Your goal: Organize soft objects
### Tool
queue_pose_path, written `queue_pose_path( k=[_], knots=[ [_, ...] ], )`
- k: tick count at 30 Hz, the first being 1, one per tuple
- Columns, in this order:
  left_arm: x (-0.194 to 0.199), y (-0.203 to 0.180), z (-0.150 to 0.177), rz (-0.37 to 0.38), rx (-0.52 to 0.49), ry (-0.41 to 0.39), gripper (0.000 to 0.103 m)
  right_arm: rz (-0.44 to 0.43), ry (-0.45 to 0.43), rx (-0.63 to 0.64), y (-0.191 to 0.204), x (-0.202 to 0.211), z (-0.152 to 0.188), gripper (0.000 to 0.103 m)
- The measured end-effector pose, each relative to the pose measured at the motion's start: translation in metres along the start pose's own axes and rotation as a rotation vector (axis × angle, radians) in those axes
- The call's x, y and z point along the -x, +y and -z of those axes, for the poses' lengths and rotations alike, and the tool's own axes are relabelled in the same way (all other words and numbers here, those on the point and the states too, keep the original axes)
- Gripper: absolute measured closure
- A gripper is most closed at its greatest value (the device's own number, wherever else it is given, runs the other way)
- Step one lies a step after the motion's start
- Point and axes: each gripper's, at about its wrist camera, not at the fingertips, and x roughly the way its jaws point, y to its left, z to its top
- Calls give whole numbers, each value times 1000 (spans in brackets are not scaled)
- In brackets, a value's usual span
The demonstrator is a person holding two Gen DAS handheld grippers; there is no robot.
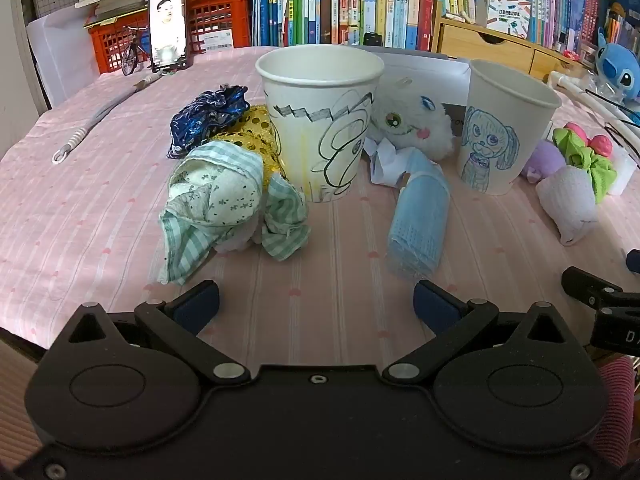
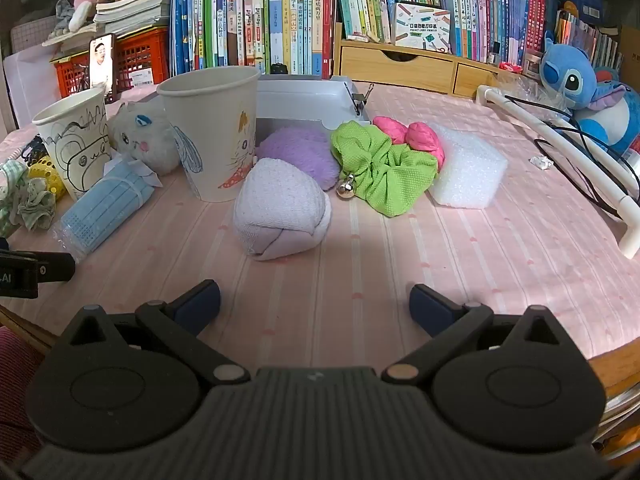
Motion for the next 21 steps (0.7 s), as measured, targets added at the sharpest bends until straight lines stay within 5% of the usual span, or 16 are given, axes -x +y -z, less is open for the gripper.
queue_pose_path(
  k=[21],
  knots=[
    [-1,1,2,-1,-2,-3,0,0,-2,0,0,0,1,0]
  ],
)
